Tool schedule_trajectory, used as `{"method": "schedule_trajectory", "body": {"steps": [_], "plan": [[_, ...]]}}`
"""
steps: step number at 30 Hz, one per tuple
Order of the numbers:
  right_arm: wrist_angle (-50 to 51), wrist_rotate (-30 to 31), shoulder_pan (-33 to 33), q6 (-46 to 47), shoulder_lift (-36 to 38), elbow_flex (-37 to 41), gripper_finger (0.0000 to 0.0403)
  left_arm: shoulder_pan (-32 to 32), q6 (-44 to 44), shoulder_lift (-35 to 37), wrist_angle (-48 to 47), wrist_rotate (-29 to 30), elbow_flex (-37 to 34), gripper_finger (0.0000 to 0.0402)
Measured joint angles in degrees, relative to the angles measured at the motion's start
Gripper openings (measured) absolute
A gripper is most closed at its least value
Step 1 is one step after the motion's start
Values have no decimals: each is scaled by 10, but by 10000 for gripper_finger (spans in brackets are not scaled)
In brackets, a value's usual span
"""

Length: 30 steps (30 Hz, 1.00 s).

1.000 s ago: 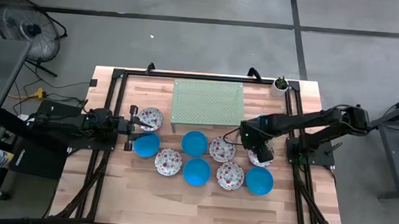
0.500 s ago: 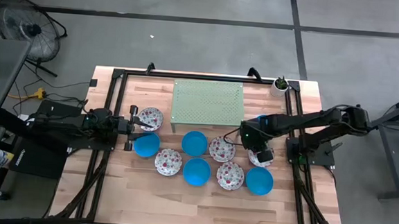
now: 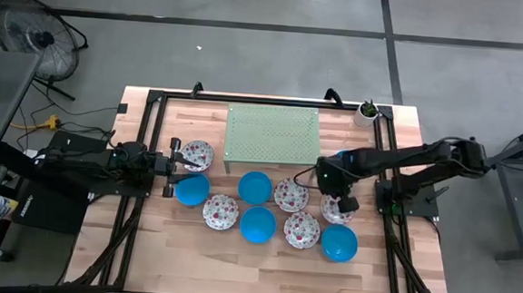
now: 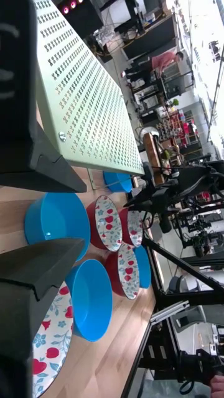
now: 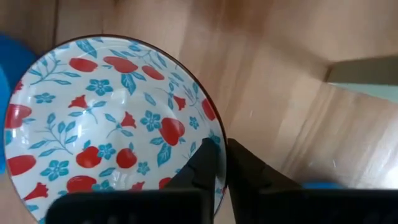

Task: Pick & Place Mini bowls
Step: Put the red patterned bowl on the shelf

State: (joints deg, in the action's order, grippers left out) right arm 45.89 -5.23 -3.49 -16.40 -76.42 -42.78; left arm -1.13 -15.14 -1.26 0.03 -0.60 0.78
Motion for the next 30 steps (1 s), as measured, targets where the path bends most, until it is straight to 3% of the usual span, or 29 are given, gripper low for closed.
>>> {"method": "schedule_trajectory", "body": {"steps": [5, 11, 22, 30], "plan": [[8, -1, -19, 65, 26, -1, 5, 0, 0, 0, 0, 0, 0, 124], [88, 10, -34, 140, 37, -44, 2, 0, 0, 0, 0, 0, 0, 124], [221, -64, -41, 245, 37, -185, 1, 0, 0, 0, 0, 0, 0, 124], [237, -97, -63, 334, 33, -306, 1, 0, 0, 0, 0, 0, 0, 124]]}}
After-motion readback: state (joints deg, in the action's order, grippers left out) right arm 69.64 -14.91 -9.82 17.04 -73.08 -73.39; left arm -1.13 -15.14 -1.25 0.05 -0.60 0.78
